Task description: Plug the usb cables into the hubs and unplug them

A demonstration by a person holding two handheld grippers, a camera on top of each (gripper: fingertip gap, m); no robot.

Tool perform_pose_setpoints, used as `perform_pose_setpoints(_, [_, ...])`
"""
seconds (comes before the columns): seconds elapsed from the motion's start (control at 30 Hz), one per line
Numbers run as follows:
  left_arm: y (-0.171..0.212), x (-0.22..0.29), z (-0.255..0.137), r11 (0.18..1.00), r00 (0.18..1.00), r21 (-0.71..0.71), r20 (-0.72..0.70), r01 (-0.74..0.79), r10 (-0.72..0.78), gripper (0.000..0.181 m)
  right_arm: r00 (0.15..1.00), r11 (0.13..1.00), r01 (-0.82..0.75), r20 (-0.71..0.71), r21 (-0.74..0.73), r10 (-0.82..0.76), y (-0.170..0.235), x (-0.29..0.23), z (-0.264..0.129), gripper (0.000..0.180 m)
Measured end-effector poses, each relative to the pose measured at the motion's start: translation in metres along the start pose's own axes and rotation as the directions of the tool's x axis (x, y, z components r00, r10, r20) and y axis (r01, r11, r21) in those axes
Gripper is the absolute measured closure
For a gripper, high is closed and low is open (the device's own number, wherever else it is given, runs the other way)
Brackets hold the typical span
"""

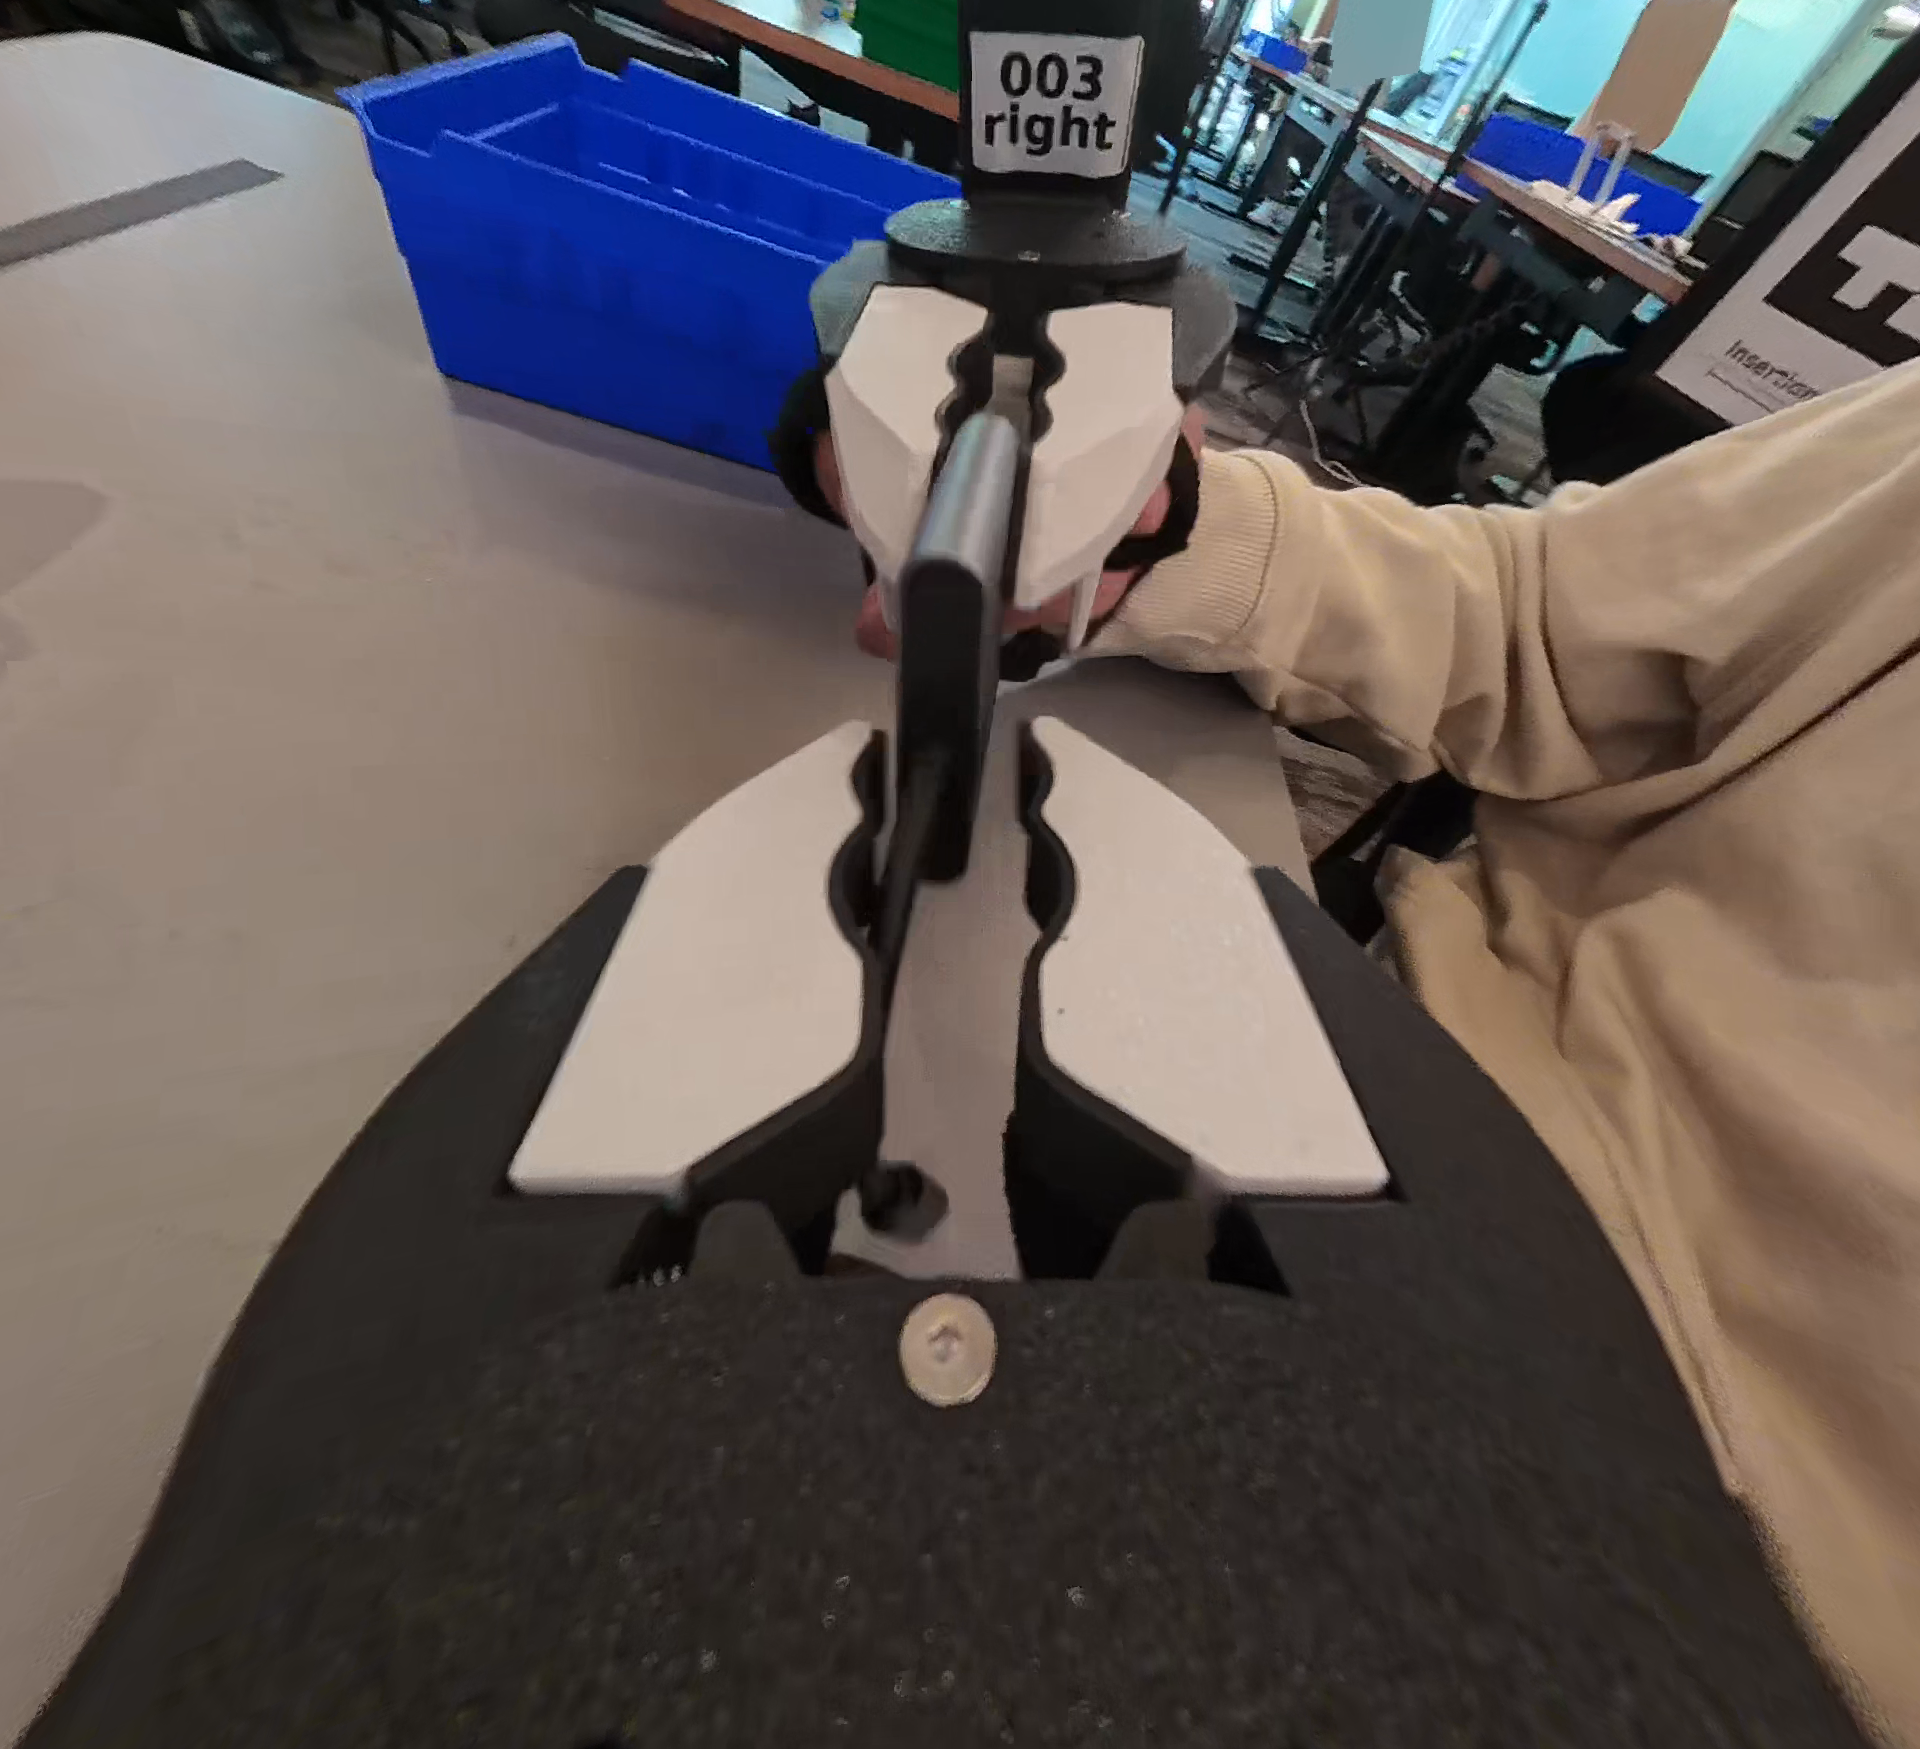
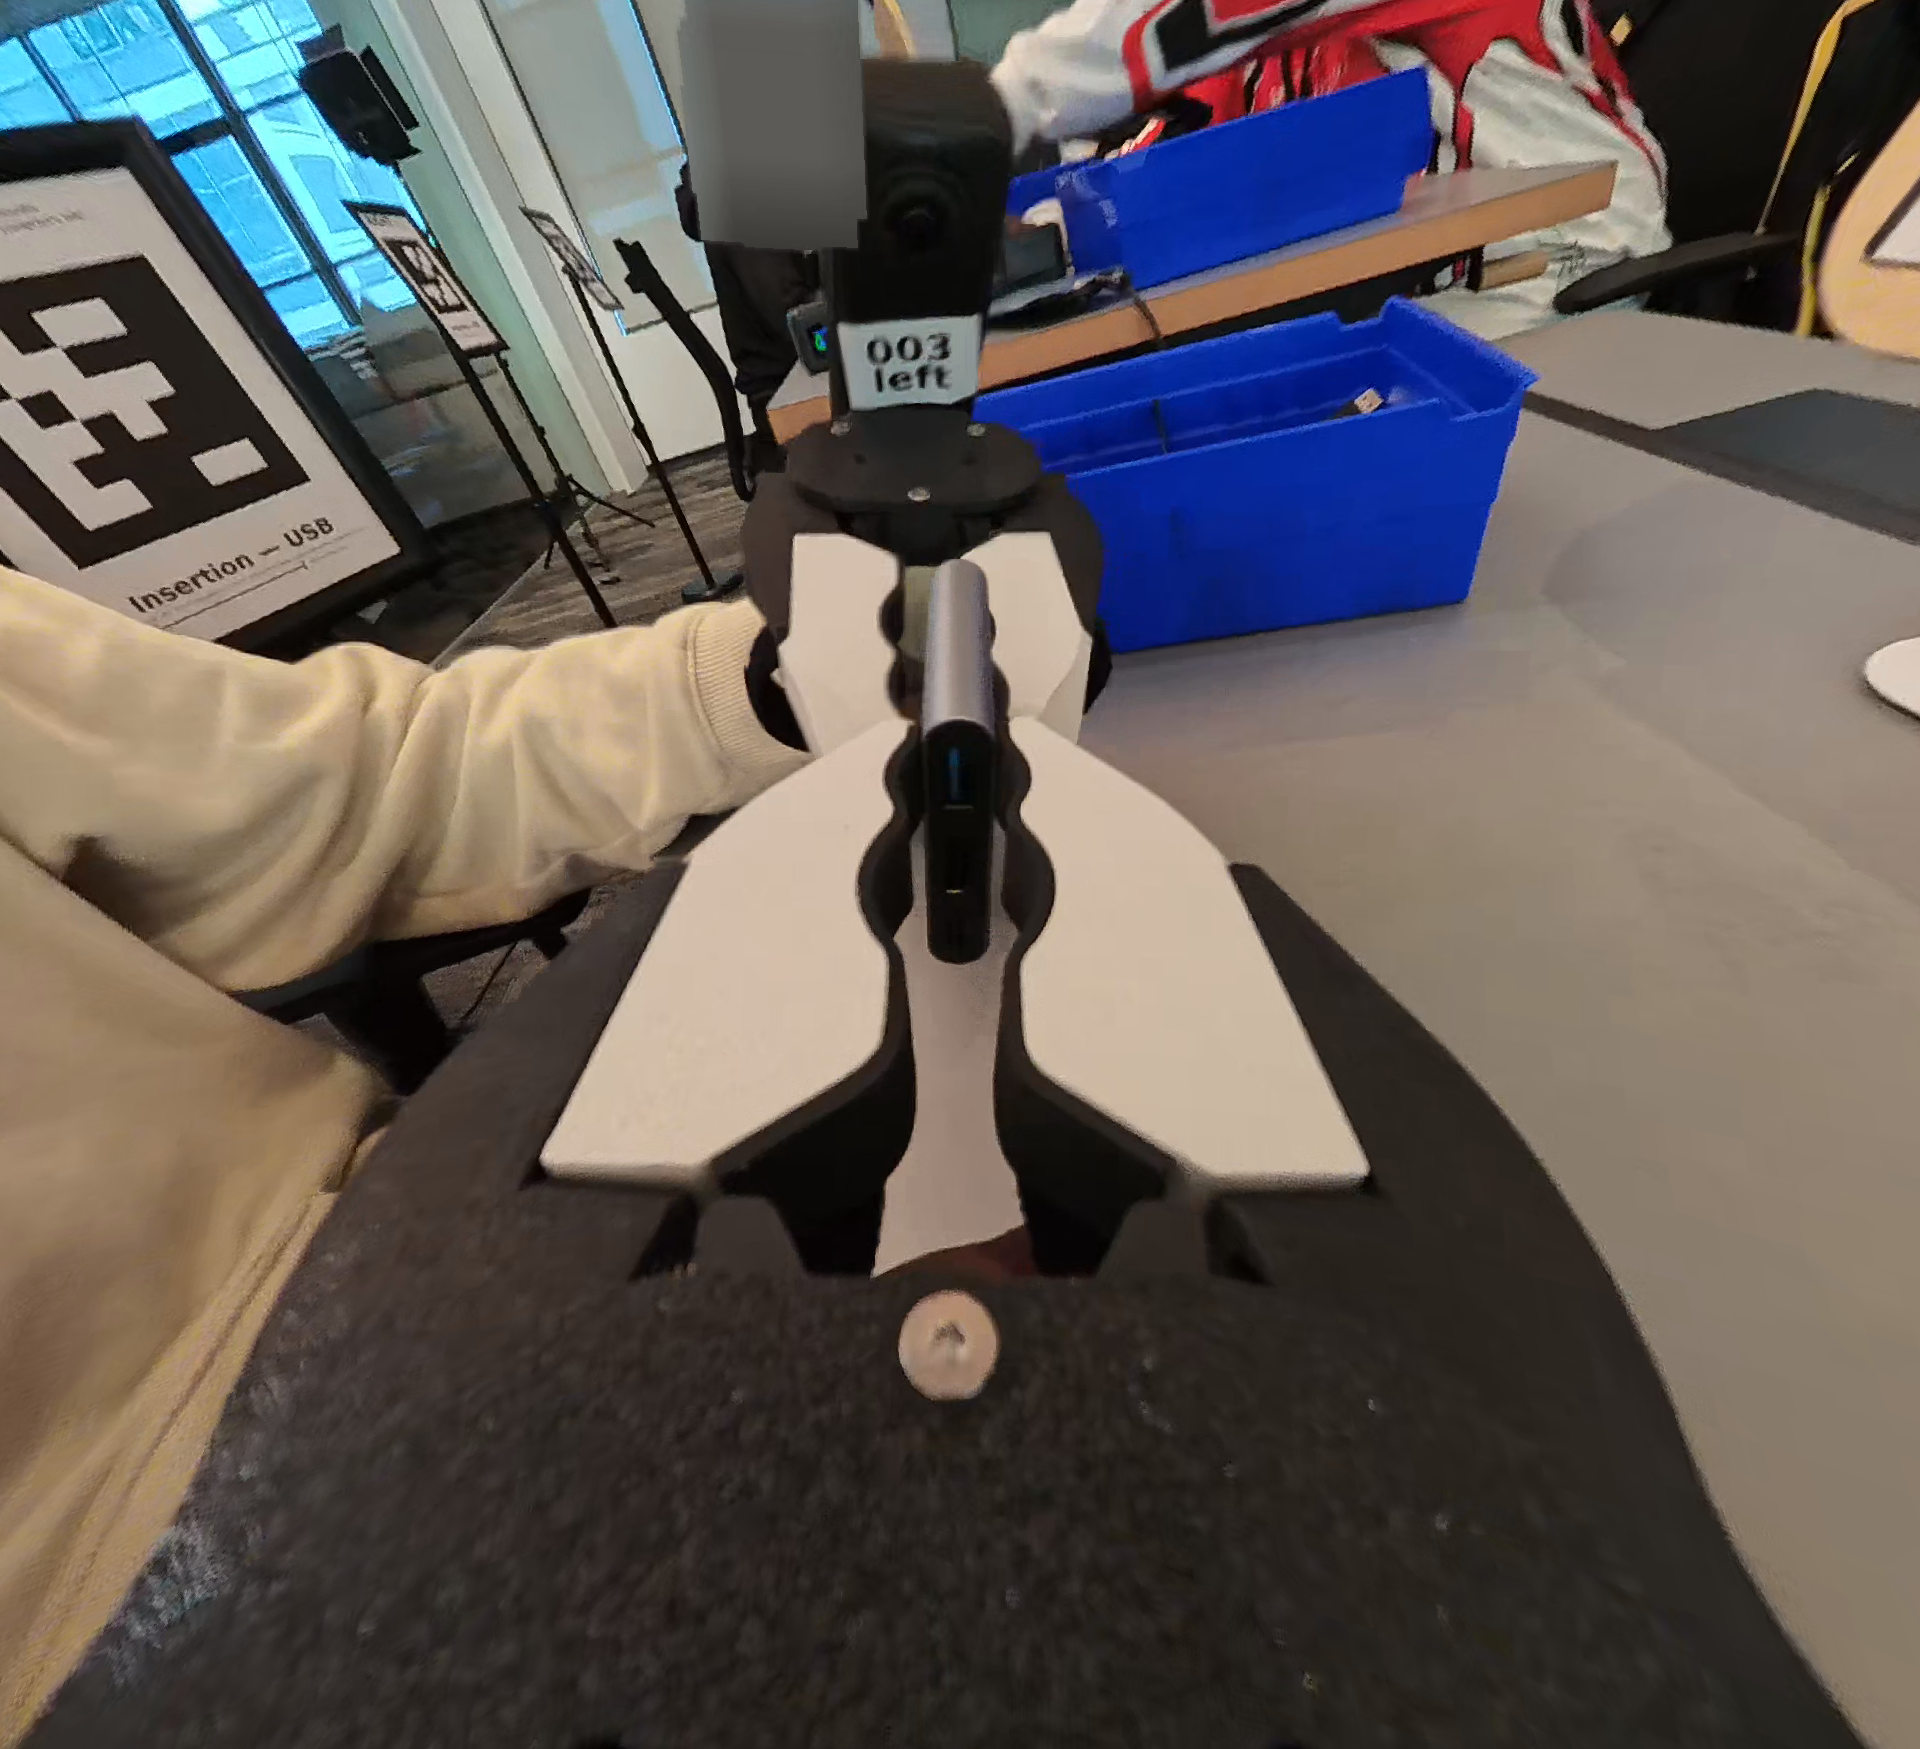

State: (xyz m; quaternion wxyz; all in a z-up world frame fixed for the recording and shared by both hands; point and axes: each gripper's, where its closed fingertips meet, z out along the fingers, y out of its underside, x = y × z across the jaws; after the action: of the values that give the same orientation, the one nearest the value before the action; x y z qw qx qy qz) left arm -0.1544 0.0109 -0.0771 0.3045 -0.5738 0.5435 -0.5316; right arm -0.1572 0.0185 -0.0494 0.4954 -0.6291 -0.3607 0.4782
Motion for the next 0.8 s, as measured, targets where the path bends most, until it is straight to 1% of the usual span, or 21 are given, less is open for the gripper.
perform_pose_setpoints(0.07, [-0.005,0.000,-0.008,0.999,0.999,0.038,0.039,-0.003,0.002,0.133,1.000,1.000,-0.008,0.005,0.030,0.008,-0.009,-0.001,-0.009,0.168])
perform_pose_setpoints(0.1, [-0.008,-0.003,-0.014,0.998,0.997,0.063,0.080,0.000,-0.005,0.127,1.000,0.999,-0.009,-0.008,0.038,0.009,-0.012,0.000,-0.014,0.168])
perform_pose_setpoints(0.17, [-0.013,-0.013,-0.026,0.994,0.978,0.105,0.209,-0.011,-0.012,0.117,0.997,0.999,0.015,-0.081,0.044,-0.011,-0.018,0.005,-0.027,0.168])
perform_pose_setpoints(0.23, [-0.014,-0.026,-0.039,0.990,0.926,0.137,0.378,-0.033,-0.021,0.107,0.981,0.998,0.051,-0.192,0.041,-0.042,-0.021,0.012,-0.041,0.168])
perform_pose_setpoints(0.3, [-0.013,-0.039,-0.053,0.983,0.831,0.169,0.555,-0.076,-0.032,0.093,0.944,0.995,0.095,-0.322,0.034,-0.079,-0.019,0.019,-0.058,0.168])
perform_pose_setpoints(0.4, [-0.002,-0.048,-0.068,0.976,0.694,0.189,0.717,-0.112,-0.059,0.097,0.831,0.985,0.171,-0.541,0.023,-0.132,-0.010,0.033,-0.083,0.168])
perform_pose_setpoints(0.43, [0.003,-0.053,-0.073,0.976,0.634,0.189,0.769,-0.108,-0.079,0.098,0.784,0.982,0.189,-0.605,0.022,-0.138,-0.005,0.037,-0.091,0.168])
perform_pose_setpoints(0.5, [0.014,-0.063,-0.084,0.974,0.517,0.199,0.848,-0.106,-0.117,0.100,0.695,0.974,0.226,-0.705,0.023,-0.145,0.004,0.041,-0.103,0.168])
perform_pose_setpoints(0.53, [0.020,-0.066,-0.087,0.971,0.476,0.216,0.867,-0.098,-0.145,0.102,0.658,0.970,0.241,-0.739,0.030,-0.141,0.009,0.041,-0.107,0.168])
perform_pose_setpoints(0.57, [0.024,-0.066,-0.087,0.966,0.463,0.244,0.868,-0.090,-0.177,0.104,0.626,0.966,0.255,-0.768,0.037,-0.136,0.013,0.041,-0.110,0.168])
perform_pose_setpoints(0.6, [0.027,-0.065,-0.084,0.958,0.469,0.275,0.859,-0.081,-0.207,0.106,0.608,0.964,0.264,-0.782,0.037,-0.137,0.017,0.040,-0.111,0.168])
perform_pose_setpoints(0.63, [0.028,-0.063,-0.079,0.953,0.495,0.296,0.839,-0.067,-0.226,0.106,0.603,0.963,0.269,-0.785,0.032,-0.143,0.017,0.037,-0.110,0.168])
perform_pose_setpoints(0.67, [0.027,-0.060,-0.077,0.952,0.508,0.299,0.831,-0.063,-0.227,0.107,0.595,0.954,0.299,-0.788,0.034,-0.158,0.012,0.033,-0.111,0.168])
perform_pose_setpoints(0.7, [0.025,-0.059,-0.077,0.953,0.502,0.291,0.839,-0.084,-0.212,0.107,0.584,0.947,0.320,-0.793,0.034,-0.170,0.010,0.032,-0.111,0.168])
perform_pose_setpoints(0.8, [0.022,-0.055,-0.079,0.957,0.483,0.261,0.859,-0.131,-0.168,0.109,0.601,0.959,0.284,-0.783,0.017,-0.163,0.017,0.035,-0.108,0.168])
